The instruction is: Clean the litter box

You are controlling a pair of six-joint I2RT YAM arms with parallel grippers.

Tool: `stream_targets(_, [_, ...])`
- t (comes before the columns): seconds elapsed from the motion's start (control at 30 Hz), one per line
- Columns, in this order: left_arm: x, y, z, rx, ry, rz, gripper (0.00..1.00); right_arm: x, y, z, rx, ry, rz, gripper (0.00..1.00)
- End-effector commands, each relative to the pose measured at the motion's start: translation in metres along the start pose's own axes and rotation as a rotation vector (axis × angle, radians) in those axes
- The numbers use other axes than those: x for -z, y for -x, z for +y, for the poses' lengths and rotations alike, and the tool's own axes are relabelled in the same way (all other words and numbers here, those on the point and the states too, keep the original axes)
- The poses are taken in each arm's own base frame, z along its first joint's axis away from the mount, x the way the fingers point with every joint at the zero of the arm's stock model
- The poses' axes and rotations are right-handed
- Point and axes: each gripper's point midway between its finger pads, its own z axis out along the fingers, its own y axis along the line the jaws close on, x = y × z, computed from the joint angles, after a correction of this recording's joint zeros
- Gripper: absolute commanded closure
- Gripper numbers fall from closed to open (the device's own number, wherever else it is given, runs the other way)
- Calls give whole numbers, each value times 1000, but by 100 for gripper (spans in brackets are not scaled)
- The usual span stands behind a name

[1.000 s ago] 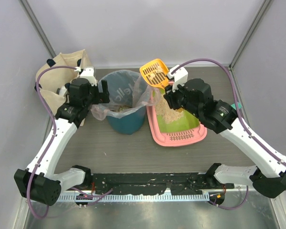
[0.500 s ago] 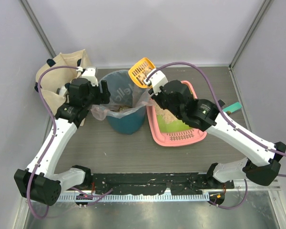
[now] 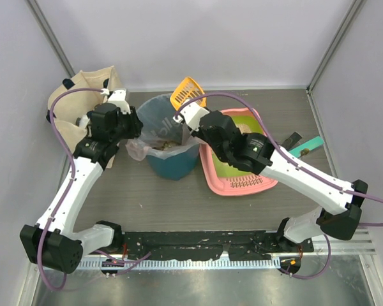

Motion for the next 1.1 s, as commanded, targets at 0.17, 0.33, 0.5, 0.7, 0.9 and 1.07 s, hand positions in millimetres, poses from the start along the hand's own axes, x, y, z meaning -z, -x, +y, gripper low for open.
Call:
stream_targets(0.17, [1, 17, -30, 35, -142, -40, 85, -11, 21, -9, 258, -150, -15, 99])
stream_targets(0.33, [0, 16, -29, 36, -138, -37, 98, -7, 25, -5, 457, -171, -30, 99])
stream_targets(0.5, [1, 17, -30, 42, -139, -40, 100, -3, 19, 3, 587, -190, -11, 99])
stream_targets(0.7, [3, 19, -30, 49, -138, -48, 100, 4, 10, 9, 740, -274, -1, 99])
stream_targets(0.9, [2, 19, -30, 49, -136, -48, 100, 17, 22, 5, 834, -387, -83, 99])
stream_targets(1.07, [3, 19, -29, 53, -136, -50, 100, 24, 25, 0, 886, -455, -122, 99])
